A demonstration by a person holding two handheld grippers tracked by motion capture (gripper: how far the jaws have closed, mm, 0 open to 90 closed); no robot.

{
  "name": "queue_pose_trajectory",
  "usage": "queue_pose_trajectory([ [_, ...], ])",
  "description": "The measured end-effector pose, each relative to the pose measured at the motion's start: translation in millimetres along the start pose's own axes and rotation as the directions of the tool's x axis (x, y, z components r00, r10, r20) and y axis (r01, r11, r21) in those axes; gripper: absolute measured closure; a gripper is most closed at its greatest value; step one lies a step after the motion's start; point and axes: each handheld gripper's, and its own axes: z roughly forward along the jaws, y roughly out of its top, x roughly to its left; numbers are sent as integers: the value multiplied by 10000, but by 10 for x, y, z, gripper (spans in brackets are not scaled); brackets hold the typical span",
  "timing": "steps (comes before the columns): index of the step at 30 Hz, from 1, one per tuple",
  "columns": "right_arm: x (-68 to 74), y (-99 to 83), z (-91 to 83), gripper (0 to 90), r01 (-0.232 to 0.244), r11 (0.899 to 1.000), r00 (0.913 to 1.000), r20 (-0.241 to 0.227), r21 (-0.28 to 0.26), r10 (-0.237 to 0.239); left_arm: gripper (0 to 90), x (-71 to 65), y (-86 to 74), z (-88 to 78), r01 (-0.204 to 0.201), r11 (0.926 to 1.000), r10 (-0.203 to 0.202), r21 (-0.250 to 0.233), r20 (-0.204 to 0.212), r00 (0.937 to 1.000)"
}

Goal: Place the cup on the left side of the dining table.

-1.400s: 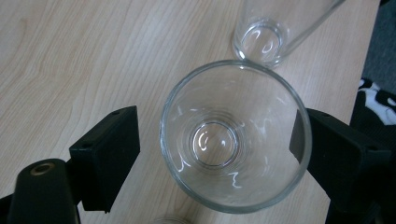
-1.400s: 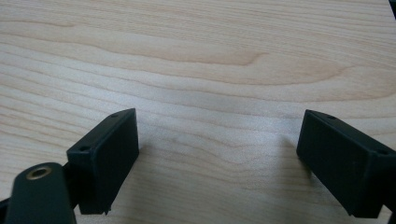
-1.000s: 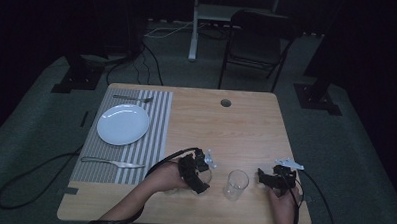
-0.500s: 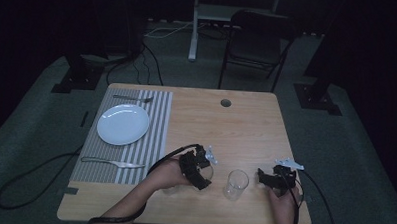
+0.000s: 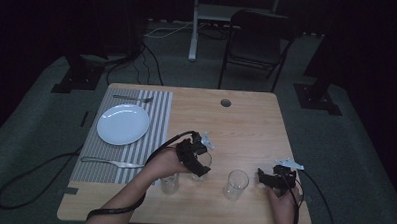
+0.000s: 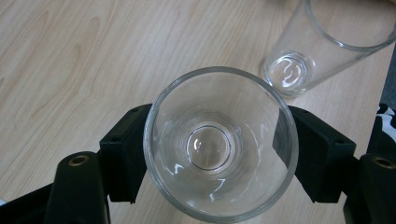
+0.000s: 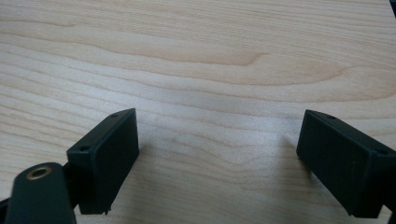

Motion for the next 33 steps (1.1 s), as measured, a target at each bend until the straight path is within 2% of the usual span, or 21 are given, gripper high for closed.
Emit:
queue_pose_trajectory([
  [7,1,0,0,124,-11,10000,10000,1,-6,11,291,175,-93,-106,604,9976,-616,-337,-355,9975],
  [9,1,0,1,124,-16,10000,10000,1,-17,16,292,194,-105,-120,670,9971,-685,-357,-418,9968],
  [10,2,0,1,124,-20,10000,10000,-1,-18,20,292,251,-142,-159,886,9953,-909,-389,-636,9938],
  [11,1,0,1,124,-18,10000,10000,-3,-15,18,291,273,-159,-174,904,9951,-931,-398,-726,9930],
  [14,1,0,0,124,-15,10000,10000,-7,-13,15,291,344,-219,-226,1154,9923,-1189,-451,-850,9893],
  [18,1,0,1,124,-15,10000,10000,-1,-13,15,291,436,-310,-284,1545,9867,-1592,-495,-1092,9812],
  [25,2,0,0,125,-29,10000,10000,-3,-3,29,291,574,-476,-347,1940,9802,-1980,-403,-1543,9680],
  [30,1,0,1,124,-12,10000,10000,-3,-7,12,291,682,-604,-384,2426,9690,-2469,-459,-1590,9559],
  [33,2,0,0,124,-20,10000,10000,-3,-4,20,291,735,-675,-435,2560,9655,-2603,-468,-1834,9480],
])
